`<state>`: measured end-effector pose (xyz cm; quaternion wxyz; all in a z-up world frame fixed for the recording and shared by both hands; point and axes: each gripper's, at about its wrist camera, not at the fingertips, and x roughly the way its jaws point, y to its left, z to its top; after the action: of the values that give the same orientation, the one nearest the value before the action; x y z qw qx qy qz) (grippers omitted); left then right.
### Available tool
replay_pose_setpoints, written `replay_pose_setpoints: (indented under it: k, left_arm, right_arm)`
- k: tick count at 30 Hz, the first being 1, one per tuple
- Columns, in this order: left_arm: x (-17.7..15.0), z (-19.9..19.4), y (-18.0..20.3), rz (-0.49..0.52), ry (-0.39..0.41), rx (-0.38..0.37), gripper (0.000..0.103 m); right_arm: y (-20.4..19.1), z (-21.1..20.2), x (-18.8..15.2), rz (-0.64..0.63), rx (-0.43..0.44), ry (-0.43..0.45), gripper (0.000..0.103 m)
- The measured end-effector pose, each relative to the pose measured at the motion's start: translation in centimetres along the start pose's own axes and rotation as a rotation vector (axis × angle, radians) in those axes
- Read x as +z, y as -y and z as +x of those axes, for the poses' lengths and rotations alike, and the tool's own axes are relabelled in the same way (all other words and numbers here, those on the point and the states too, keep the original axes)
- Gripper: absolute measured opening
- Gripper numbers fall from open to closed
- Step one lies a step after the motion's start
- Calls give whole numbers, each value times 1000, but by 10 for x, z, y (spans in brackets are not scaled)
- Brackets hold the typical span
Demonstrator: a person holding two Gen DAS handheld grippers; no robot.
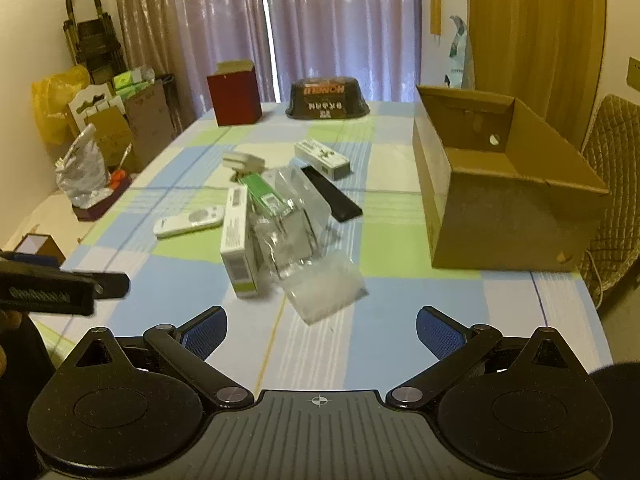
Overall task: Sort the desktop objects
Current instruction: 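Move both tools toward the cluster of objects on the table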
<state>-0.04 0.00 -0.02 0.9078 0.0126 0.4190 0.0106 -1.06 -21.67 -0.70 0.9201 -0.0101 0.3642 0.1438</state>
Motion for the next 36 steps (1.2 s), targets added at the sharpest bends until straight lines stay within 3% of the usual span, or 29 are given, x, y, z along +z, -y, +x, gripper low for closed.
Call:
replay_pose_setpoints:
  k: [12, 36]
  left_arm:
    - [-5, -1, 0, 0, 8, -14, 102]
    - [-12, -1, 6, 33, 12, -39, 102]
  right_arm:
    - [5, 4, -5, 15, 5, -61, 103]
    - [3, 1, -5, 12, 17, -27, 103]
